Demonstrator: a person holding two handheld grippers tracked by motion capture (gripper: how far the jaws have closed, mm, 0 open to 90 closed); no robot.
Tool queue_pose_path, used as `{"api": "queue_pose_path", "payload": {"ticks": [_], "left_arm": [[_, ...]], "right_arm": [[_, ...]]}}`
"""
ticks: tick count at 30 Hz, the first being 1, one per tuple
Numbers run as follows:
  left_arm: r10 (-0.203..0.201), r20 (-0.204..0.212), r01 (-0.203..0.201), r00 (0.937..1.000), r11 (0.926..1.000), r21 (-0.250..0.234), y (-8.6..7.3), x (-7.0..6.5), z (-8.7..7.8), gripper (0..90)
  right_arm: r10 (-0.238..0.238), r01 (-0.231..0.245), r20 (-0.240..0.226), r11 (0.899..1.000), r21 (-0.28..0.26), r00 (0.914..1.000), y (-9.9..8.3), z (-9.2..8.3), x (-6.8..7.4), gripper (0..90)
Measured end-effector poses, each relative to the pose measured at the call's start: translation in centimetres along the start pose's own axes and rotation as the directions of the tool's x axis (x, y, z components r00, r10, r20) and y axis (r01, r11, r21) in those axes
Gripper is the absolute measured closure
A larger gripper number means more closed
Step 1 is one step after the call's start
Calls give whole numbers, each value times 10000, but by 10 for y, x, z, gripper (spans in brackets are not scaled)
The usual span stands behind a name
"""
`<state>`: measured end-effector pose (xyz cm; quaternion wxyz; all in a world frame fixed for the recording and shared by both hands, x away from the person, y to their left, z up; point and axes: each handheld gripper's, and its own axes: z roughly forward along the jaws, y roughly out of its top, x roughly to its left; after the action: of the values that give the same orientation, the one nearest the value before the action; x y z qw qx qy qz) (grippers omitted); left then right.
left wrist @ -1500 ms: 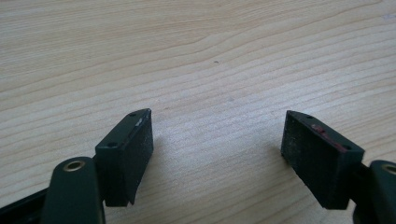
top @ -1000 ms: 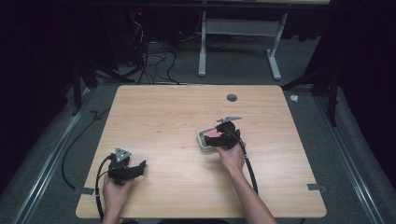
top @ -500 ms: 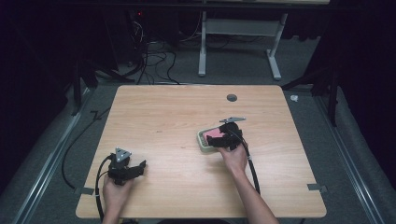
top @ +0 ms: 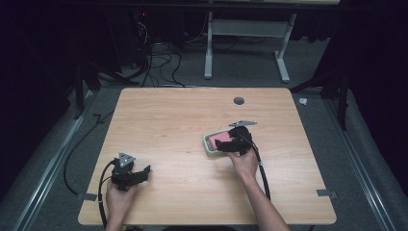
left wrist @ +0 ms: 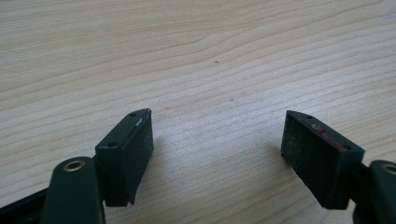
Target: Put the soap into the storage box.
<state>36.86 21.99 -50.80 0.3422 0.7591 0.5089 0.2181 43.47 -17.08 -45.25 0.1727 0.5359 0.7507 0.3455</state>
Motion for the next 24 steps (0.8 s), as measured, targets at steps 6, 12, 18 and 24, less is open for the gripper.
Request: {"api": "queue_pose_path", "payload": {"ticks": [6,12,18,24], "left_arm": [[16,2,-16,10000,10000,17,0,0,0,257],[15,3,-15,10000,10000,16,0,0,0,257],[15,2,-15,10000,10000,17,0,0,0,257],[17,5,-17,10000,10000,18,0,0,0,257]], "right_arm": [[-22,22,27,10000,-72,10000,-1,-6,-4,158],[-42,43,77,9999,-167,10000,-1,-11,-7,161],[-87,90,143,9997,-236,9999,-2,-17,-11,163],[86,-82,191,9997,-245,9998,-3,-23,-16,176]]}}
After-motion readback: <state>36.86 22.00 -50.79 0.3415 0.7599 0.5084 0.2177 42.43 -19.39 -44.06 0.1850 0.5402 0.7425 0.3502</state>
